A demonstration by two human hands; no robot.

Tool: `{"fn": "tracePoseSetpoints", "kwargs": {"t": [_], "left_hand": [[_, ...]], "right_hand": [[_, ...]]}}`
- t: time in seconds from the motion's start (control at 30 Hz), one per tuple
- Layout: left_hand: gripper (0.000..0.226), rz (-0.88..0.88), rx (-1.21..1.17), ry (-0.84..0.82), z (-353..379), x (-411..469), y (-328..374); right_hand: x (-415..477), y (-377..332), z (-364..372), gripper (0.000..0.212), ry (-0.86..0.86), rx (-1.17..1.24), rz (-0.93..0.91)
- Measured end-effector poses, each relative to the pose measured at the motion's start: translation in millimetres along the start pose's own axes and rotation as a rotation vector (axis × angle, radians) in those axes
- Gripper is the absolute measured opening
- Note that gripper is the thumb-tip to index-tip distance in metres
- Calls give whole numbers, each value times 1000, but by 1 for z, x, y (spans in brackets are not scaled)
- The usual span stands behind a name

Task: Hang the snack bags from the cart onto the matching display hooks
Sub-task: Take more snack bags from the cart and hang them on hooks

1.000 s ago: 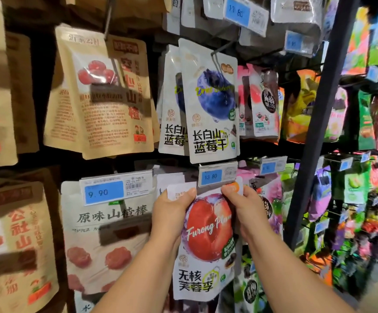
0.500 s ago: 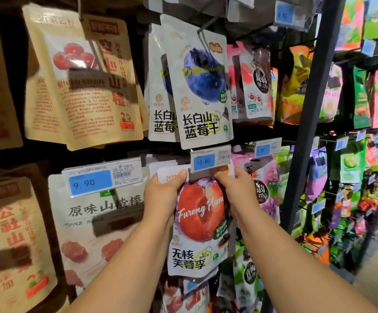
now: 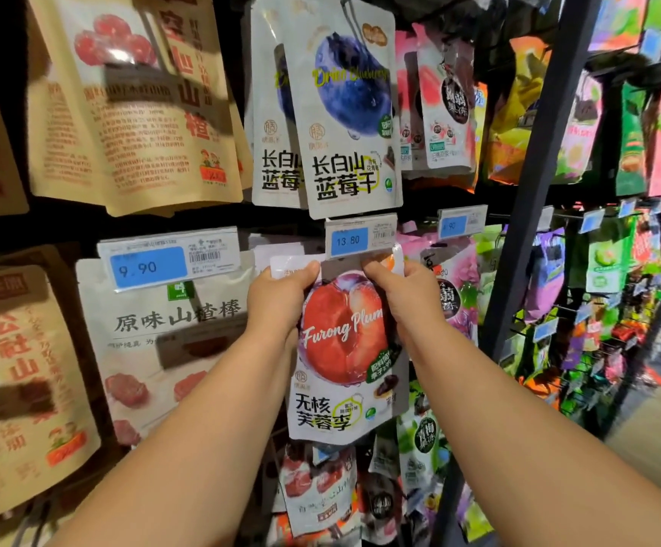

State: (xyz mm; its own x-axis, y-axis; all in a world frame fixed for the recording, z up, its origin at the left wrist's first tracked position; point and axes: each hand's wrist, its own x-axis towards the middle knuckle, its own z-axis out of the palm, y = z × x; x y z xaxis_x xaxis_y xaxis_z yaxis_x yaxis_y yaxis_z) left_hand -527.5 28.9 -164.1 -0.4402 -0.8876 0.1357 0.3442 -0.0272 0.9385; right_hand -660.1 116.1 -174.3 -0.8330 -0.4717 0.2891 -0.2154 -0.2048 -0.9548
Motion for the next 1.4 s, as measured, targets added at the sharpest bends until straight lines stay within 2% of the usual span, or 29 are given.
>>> {"fn": "tracePoseSetpoints", "kwargs": {"t": [0.07, 0.2, 0.3, 0.33, 0.43, 0.5, 0.6, 0.7, 0.97, 1.27, 1.4], "left_hand": [[12, 55, 80, 27, 0, -2, 1], [30, 283, 462, 188, 2, -9, 7], [48, 427, 553, 220, 2, -11, 11], [49, 487, 583, 204, 2, -10, 11], [31, 584, 779, 146, 5, -11, 12], [29, 579, 936, 125, 10, -13, 13], [31, 513, 862, -18, 15, -9, 14], [31, 423, 731, -107, 17, -4, 17], [26, 567, 745, -129, 15, 1, 21], [19, 519, 653, -180, 17, 9, 21], [20, 501, 644, -157, 19, 8, 19]], "right_hand": [[-3, 0, -1, 20, -4, 13, 5], [-9, 5, -1, 22, 11, 33, 29], [-12, 6, -1, 25, 11, 91, 53], [-13, 5, -2, 29, 7, 105, 52], [-12, 2, -3, 42, 0, 115, 48], [-12, 2, -4, 34, -3, 117, 47], [-12, 3, -8, 19, 3, 120, 38], [-11, 3, -10, 16, 3, 118, 37], [-5, 0, -10, 16, -8, 117, 23], [5, 7, -9, 26, -20, 36, -9], [6, 6, -8, 21, -22, 30, -21]]}}
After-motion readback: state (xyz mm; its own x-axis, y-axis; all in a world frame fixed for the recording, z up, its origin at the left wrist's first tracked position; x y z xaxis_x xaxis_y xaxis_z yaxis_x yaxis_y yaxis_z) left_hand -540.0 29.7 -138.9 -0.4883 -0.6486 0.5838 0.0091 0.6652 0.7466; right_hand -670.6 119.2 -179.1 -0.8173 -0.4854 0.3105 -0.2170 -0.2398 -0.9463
